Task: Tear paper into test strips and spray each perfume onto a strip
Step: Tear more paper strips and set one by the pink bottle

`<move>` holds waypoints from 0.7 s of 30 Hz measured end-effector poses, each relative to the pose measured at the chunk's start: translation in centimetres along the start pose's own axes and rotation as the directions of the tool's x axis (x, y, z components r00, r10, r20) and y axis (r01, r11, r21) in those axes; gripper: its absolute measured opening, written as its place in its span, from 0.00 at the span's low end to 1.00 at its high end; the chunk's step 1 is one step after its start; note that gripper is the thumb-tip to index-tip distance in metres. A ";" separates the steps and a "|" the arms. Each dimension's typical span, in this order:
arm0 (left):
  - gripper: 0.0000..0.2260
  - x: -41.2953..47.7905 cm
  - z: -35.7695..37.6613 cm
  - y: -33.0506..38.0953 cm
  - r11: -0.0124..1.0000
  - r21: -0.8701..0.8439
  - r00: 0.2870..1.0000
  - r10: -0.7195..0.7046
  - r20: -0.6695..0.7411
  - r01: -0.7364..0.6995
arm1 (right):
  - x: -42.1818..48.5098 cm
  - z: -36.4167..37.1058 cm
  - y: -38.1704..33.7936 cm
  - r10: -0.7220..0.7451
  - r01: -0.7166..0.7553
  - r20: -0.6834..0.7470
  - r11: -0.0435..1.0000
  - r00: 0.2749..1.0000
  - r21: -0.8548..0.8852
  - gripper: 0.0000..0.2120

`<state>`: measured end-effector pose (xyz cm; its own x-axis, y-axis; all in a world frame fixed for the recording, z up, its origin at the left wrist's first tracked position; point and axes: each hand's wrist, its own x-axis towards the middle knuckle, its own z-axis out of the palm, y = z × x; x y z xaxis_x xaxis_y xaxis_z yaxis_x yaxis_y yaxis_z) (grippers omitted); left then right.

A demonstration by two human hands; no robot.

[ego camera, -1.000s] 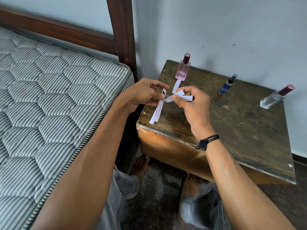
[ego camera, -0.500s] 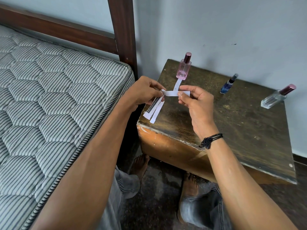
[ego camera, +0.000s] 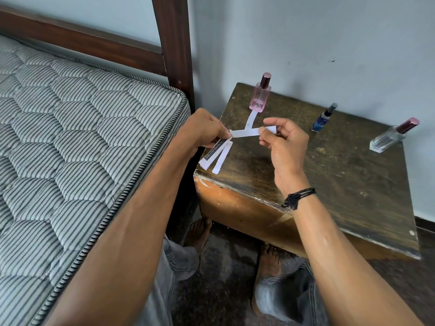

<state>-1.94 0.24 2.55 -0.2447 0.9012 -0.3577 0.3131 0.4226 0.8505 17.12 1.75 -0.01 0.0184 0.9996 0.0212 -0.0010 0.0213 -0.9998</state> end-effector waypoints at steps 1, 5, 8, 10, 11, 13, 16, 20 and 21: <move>0.02 0.0 0.0 0.0 1.000 0.004 1.000 0.001 -0.001 -0.001 | 0.0 0.0 0.0 -0.004 0.004 -0.005 1.000 1.000 -0.001 0.12; 0.02 0.3 -0.1 -0.2 0.998 0.069 0.999 0.014 -0.046 -0.011 | 0.2 -0.4 -0.3 -0.006 0.006 -0.059 1.000 0.998 -0.007 0.12; 0.04 0.5 -0.9 -0.7 0.993 0.116 0.992 0.025 -0.120 -0.011 | 1.4 -1.8 -0.7 0.051 -0.033 -0.216 0.996 0.975 0.086 0.11; 0.03 0.4 -1.2 -0.7 0.999 0.045 0.990 0.031 -0.139 -0.025 | 2.0 -2.6 -0.8 0.087 -0.046 -0.292 0.989 0.953 0.144 0.10; 0.02 0.3 -1.1 -0.5 1.000 0.006 0.990 0.031 -0.135 -0.030 | 2.1 -2.8 -0.8 0.094 -0.047 -0.311 0.987 0.946 0.155 0.09; 0.04 0.0 -0.5 -0.1 0.999 -0.043 0.994 0.022 -0.103 -0.027 | 2.1 -2.9 -0.7 0.092 -0.048 -0.315 0.989 0.945 0.142 0.08; 0.04 0.0 0.5 0.1 0.998 -0.068 0.999 0.015 -0.036 -0.017 | 1.8 -2.7 -0.6 0.077 -0.051 -0.284 0.994 0.956 0.100 0.08; 0.04 0.2 1.4 -0.1 1.000 0.000 0.999 0.027 -0.025 -0.027 | 1.7 -3.0 -0.7 0.067 -0.048 -0.262 0.996 0.963 0.079 0.07; 0.04 0.3 1.5 -0.2 0.999 0.015 0.999 0.031 -0.033 -0.031 | 1.6 -3.1 -0.7 0.064 -0.048 -0.260 0.996 0.963 0.069 0.07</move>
<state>-0.69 0.54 1.74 -0.2651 0.9103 -0.3179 0.3339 0.3960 0.8554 20.30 3.32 0.69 0.2778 0.9596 -0.0441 -0.0708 -0.0254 -0.9972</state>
